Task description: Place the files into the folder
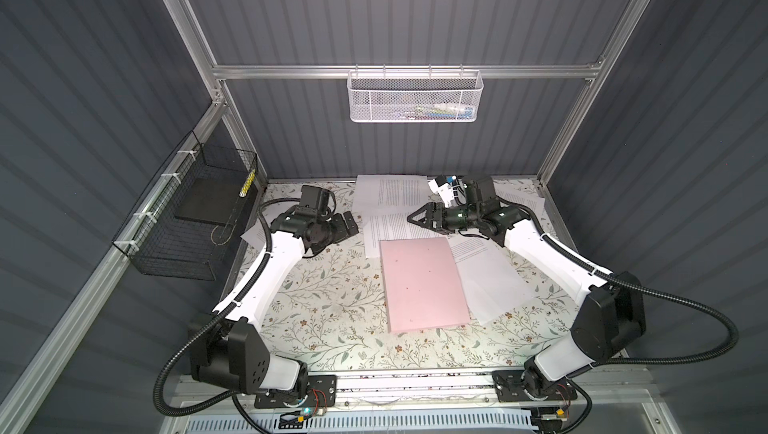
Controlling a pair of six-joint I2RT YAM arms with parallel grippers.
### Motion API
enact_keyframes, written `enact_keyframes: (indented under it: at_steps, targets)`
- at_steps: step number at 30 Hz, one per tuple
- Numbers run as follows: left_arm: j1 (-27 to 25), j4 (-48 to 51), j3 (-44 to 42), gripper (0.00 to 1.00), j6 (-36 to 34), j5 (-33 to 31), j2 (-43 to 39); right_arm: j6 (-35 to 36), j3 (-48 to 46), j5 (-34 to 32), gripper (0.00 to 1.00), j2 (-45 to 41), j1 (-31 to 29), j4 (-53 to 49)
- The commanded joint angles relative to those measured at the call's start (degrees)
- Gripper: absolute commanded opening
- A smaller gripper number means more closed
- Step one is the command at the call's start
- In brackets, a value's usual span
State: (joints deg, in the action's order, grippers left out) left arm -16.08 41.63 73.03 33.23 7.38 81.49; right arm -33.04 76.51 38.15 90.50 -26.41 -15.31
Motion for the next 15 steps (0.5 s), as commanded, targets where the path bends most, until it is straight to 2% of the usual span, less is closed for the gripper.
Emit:
enact_keyframes:
  at_steps: [1,3,7,11,15]
  targets:
    - [-0.1,-2.1,-6.2,1.0,-4.9,14.2,0.8,2.0,-2.5,-9.6,0.77,-0.6,4.0,-3.5]
    - [-0.4,-9.2,-12.7,1.0,-3.3,19.6,0.1,3.2,-6.7,-9.9,0.86,-1.1,7.1,-2.8]
    - [-4.9,-17.1,-18.9,1.0,-1.3,22.6,3.1,4.6,-17.7,-9.8,0.99,-2.9,12.0,1.9]
    - [-9.7,-23.3,-19.9,1.0,1.1,24.4,8.8,5.9,-24.4,-8.0,0.99,-1.2,14.8,6.3]
    - [-10.5,-26.7,-20.1,1.0,2.9,24.9,12.5,5.2,-28.4,-5.1,0.99,2.3,17.2,11.9]
